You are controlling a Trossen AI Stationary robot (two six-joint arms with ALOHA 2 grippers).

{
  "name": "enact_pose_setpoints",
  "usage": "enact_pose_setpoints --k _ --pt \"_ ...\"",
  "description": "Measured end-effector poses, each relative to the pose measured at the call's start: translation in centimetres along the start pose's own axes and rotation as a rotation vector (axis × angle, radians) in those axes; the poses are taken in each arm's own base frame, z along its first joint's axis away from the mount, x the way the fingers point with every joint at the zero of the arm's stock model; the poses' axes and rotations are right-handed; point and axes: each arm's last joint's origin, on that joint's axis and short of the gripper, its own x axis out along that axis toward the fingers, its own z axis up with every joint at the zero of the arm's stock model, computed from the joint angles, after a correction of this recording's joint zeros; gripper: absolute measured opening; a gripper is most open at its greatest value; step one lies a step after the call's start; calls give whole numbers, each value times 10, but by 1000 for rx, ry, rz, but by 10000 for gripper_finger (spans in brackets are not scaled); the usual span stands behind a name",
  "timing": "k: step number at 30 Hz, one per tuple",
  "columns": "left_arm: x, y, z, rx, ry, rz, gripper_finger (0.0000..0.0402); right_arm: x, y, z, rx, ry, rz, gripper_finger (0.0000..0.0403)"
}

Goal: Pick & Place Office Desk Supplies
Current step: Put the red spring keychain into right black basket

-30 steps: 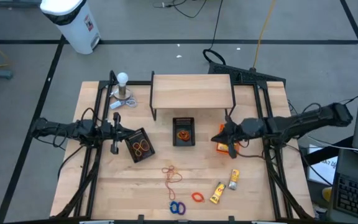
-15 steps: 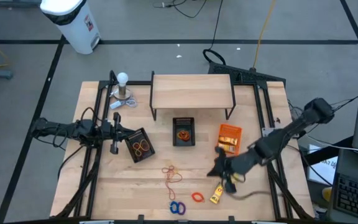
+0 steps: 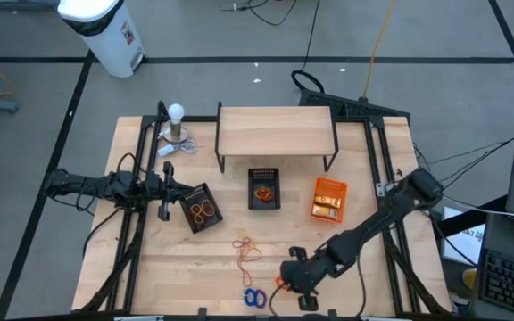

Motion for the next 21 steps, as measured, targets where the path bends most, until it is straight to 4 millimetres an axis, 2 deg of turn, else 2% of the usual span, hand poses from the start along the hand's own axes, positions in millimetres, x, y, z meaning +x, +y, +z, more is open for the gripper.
enact_pose_setpoints --k 5,9,15,21 --pt "0 0 0 -22 1 -1 21 13 4 8 -46 -29 -40 132" --pt "0 0 0 -19 0 -1 21 23 7 10 -113 -21 -121 167" --pt "0 0 0 -15 1 -1 21 32 11 12 -171 66 -212 170" --pt "0 0 0 -13 1 -1 21 36 12 11 -155 72 -215 157"
